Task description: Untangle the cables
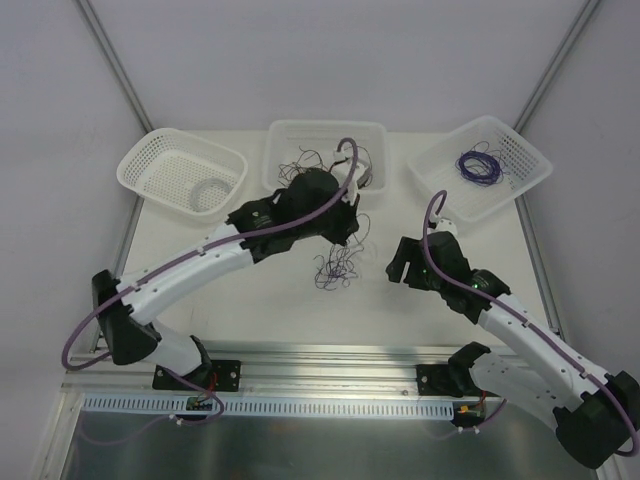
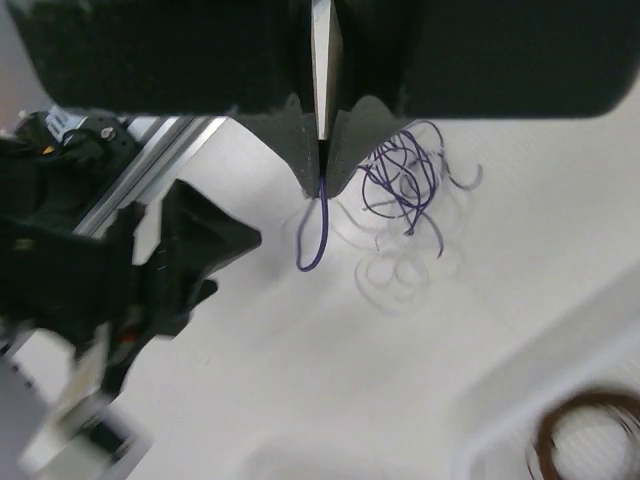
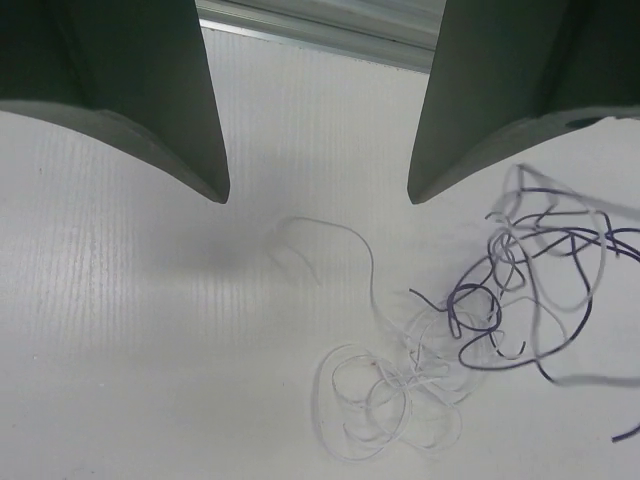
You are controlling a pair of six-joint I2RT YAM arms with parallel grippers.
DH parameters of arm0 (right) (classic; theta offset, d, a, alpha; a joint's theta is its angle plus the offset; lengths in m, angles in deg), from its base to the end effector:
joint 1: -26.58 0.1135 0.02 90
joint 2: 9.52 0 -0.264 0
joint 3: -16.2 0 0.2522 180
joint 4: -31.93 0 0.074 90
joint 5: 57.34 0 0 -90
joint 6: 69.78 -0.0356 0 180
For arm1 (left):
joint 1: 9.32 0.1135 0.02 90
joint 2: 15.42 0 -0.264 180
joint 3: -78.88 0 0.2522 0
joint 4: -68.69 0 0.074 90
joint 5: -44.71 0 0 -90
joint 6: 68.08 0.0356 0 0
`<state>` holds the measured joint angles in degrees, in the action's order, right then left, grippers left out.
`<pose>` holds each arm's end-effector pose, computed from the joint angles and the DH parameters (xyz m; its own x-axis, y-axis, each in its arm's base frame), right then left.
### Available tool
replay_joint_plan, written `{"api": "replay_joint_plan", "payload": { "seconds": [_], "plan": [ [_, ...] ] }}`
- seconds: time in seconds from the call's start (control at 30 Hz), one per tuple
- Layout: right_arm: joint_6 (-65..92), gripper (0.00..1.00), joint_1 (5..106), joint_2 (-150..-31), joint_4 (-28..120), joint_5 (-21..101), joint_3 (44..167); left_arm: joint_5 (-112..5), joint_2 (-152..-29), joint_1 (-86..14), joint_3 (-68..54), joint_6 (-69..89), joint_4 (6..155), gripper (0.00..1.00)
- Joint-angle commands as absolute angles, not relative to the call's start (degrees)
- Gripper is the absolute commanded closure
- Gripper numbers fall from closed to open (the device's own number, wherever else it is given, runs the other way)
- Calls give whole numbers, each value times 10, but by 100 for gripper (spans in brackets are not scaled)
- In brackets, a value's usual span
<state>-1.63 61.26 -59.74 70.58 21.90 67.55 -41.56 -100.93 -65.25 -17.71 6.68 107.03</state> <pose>0.1598 0.1025 0.2550 -0.6276 0.0104 -0.7785 -0.2194 0.9570 0.1897 0.1947 -0.2838 0.3750 -0.4563 0.2065 -0.8655 0.6988 0.6853 -0.2049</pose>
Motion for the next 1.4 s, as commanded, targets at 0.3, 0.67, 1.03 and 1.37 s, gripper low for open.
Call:
{"api": "replay_joint_plan", "payload": {
  "seconds": [0.3,0.67,1.03,1.37],
  "plan": [
    [33,25,609,-562,714,205,702,-275,-928,-632,-315,181,1171,100],
    [153,23,609,-527,639,397,736,-347,-964,-628,-316,122,1187,100],
    [146,22,617,-622,460,566,760,-385,-968,-628,-321,58,1188,100],
    [121,36,665,-731,372,566,725,-367,-969,-623,-338,42,1188,100]
  ]
}}
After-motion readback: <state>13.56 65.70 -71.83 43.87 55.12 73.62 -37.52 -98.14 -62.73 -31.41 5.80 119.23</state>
